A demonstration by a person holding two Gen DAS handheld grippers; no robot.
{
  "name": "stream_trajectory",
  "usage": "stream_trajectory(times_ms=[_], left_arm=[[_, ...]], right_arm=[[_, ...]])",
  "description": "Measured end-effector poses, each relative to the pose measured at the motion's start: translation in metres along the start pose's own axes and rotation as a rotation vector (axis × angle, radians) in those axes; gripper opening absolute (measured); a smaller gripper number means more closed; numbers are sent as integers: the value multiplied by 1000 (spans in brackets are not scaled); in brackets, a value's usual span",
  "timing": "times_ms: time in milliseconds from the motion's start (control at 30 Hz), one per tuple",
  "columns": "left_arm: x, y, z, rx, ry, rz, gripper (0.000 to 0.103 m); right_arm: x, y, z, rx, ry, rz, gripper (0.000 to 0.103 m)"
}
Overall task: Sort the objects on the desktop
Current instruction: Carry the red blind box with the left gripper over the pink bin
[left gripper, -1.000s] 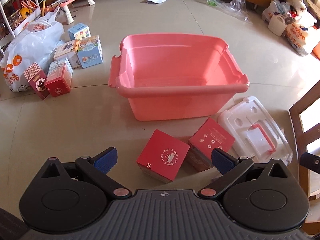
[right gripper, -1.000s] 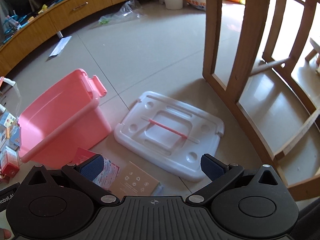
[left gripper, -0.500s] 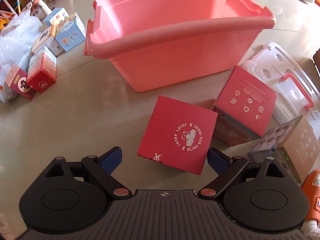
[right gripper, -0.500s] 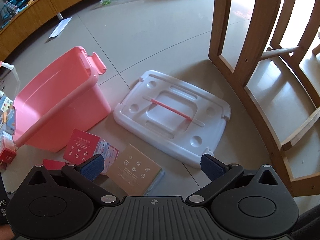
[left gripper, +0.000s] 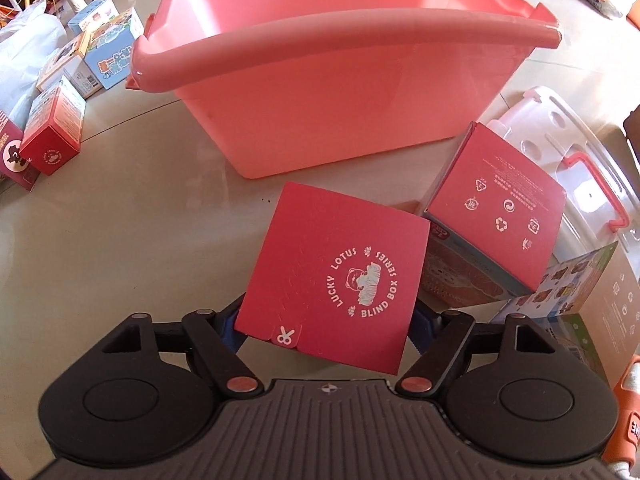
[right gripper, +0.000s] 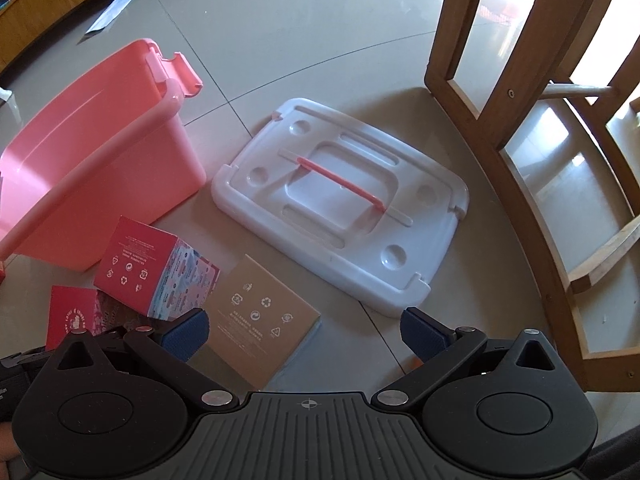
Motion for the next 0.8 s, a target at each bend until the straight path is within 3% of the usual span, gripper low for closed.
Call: stream_trajectory(times_ms=[167, 333, 800], left_arm=[[-2, -4, -1, 16, -2, 21, 75], [-4, -18, 10, 10, -87, 24, 75], [0, -102, 10, 20, -72, -80, 75]], right_arm=[[-1, 1, 1, 6, 6, 13, 102], [-3, 0, 3, 7, -7, 18, 102], [-22, -2, 1, 6, -60, 43, 99]])
Point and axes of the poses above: each gripper's, at about its wrist camera, not at the fingertips, and y roughly the way its jaws point, z to its left, x to its top, the point moved 8 cm from there along y, roughly the way its jaws point, and after that the axes turned 7 degrees about z, right-handed, at the moved point
